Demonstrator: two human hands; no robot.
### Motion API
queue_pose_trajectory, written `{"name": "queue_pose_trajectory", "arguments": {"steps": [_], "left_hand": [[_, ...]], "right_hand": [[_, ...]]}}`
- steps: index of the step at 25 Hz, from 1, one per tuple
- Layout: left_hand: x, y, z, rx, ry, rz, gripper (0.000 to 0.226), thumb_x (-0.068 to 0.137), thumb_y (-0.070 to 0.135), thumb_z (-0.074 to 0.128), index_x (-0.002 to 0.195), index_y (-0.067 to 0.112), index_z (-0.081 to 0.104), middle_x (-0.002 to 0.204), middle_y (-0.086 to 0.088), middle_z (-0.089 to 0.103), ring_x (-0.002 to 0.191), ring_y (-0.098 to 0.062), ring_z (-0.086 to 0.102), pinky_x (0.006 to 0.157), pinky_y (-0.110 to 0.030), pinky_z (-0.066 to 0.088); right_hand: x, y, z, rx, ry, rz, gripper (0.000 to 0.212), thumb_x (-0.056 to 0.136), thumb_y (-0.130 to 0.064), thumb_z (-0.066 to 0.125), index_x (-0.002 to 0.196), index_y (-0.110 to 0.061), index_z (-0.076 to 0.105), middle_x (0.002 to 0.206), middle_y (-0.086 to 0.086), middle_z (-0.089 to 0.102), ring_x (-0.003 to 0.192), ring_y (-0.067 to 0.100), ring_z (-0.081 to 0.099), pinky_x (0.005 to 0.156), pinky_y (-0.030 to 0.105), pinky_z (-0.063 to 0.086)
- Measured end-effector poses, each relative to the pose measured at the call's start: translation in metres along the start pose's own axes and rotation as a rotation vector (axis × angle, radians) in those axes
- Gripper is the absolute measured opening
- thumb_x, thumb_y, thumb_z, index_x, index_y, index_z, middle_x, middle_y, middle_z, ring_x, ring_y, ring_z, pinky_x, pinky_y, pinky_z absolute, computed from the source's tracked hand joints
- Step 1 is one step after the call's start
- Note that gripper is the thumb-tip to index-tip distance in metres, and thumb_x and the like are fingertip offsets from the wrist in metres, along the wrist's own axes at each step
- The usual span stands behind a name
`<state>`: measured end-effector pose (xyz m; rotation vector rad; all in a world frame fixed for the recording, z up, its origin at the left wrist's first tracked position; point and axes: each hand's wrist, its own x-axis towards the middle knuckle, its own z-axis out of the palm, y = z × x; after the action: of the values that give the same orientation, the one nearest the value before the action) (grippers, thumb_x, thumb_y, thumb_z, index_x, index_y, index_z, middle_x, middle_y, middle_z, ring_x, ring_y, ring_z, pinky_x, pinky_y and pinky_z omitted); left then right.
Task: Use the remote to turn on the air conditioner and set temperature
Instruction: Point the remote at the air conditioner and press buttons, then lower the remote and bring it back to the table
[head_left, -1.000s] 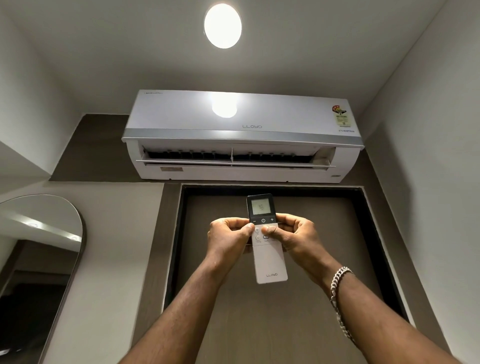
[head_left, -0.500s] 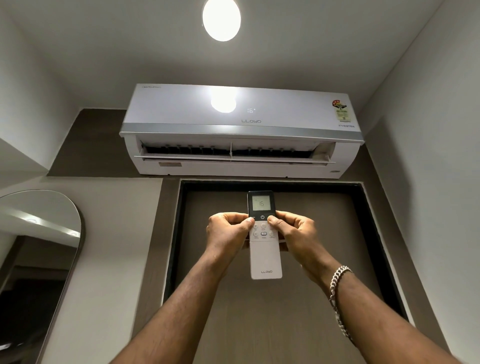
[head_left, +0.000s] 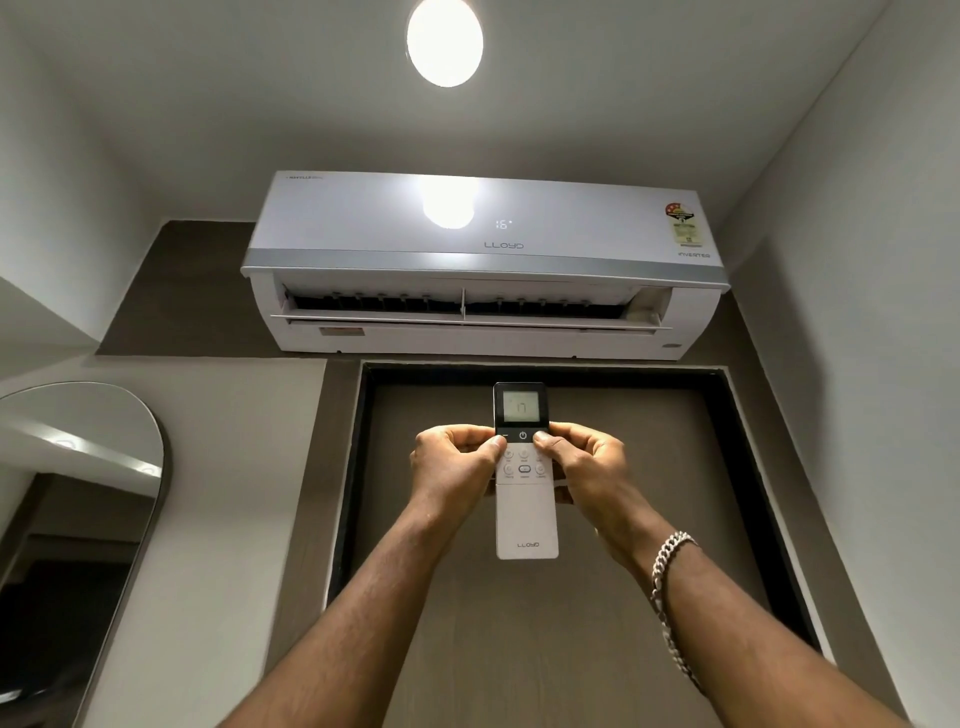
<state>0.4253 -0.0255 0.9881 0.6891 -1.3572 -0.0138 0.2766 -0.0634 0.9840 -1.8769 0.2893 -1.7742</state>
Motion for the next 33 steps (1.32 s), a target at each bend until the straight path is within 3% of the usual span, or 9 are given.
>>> {"name": "queue_pose_trajectory", "arguments": {"steps": [5,10,14,16,19,25,29,33], "left_hand": [[-0.001,-0.003,0.001,0.013,-0.01,0.004,0.015,0.083,0.022,0.067,0.093,0.011,0.064,0.098,-0.013,0.073,0.091,-0.025,0.072,0.07,-0.034,0.062],[-0.003,0.001,0.003,-0.013,-0.041,-0.001,0.005,0.083,0.022,0.068,0.083,0.02,0.064,0.092,-0.008,0.073,0.082,-0.017,0.072,0.058,-0.021,0.059],[-0.021,-0.008,0.006,-0.035,-0.068,-0.007,0.005,0.083,0.023,0.068,0.086,0.02,0.066,0.089,-0.004,0.074,0.079,-0.012,0.073,0.056,-0.019,0.057],[-0.056,-0.039,0.037,-0.026,-0.181,-0.134,0.007,0.083,0.023,0.068,0.089,0.019,0.068,0.089,-0.003,0.075,0.078,-0.012,0.074,0.058,-0.021,0.058],[-0.086,-0.064,0.047,-0.087,-0.228,-0.208,0.018,0.083,0.021,0.067,0.099,0.012,0.068,0.094,-0.007,0.076,0.082,-0.015,0.075,0.066,-0.031,0.062],[-0.194,-0.144,0.129,-0.149,-0.396,-0.508,0.015,0.085,0.01,0.064,0.098,0.004,0.07,0.092,-0.011,0.078,0.082,-0.02,0.075,0.067,-0.034,0.061],[-0.297,-0.185,0.198,-0.156,-0.574,-0.691,0.017,0.086,0.006,0.062,0.08,0.02,0.07,0.071,0.007,0.078,0.069,-0.005,0.074,0.055,-0.019,0.057],[-0.433,-0.221,0.279,-0.152,-0.812,-0.875,0.015,0.087,0.002,0.059,0.093,0.009,0.072,0.086,-0.004,0.077,0.07,-0.003,0.073,0.053,-0.013,0.052]], "right_hand": [[-0.002,0.001,0.001,-0.041,0.013,0.009,0.04,0.094,-0.028,0.059,0.128,-0.008,0.054,0.111,0.013,0.07,0.093,0.018,0.071,0.062,0.021,0.057],[-0.003,0.001,-0.005,-0.076,0.024,0.01,0.043,0.093,-0.028,0.059,0.129,-0.004,0.053,0.113,0.015,0.069,0.097,0.023,0.071,0.065,0.023,0.058],[-0.021,0.005,-0.014,-0.096,0.019,0.008,0.041,0.092,-0.027,0.06,0.127,-0.004,0.056,0.112,0.014,0.071,0.097,0.023,0.072,0.065,0.023,0.058],[-0.054,0.039,-0.043,-0.117,0.054,0.154,0.038,0.092,-0.025,0.062,0.123,-0.005,0.059,0.108,0.011,0.073,0.093,0.021,0.072,0.064,0.023,0.058],[-0.083,0.07,-0.058,-0.113,0.079,0.197,0.029,0.091,-0.021,0.063,0.115,-0.005,0.064,0.103,0.012,0.075,0.086,0.02,0.074,0.061,0.023,0.059],[-0.191,0.159,-0.133,-0.16,0.215,0.47,0.016,0.089,-0.012,0.065,0.104,-0.005,0.067,0.08,0.003,0.078,0.065,0.01,0.075,0.05,0.016,0.054],[-0.3,0.218,-0.204,-0.198,0.353,0.7,0.017,0.089,-0.012,0.065,0.106,-0.012,0.066,0.086,0.004,0.079,0.071,0.014,0.077,0.051,0.015,0.054],[-0.441,0.265,-0.285,-0.263,0.561,0.937,0.018,0.088,-0.019,0.067,0.106,-0.021,0.066,0.088,-0.003,0.079,0.068,0.01,0.076,0.05,0.014,0.051]]}}
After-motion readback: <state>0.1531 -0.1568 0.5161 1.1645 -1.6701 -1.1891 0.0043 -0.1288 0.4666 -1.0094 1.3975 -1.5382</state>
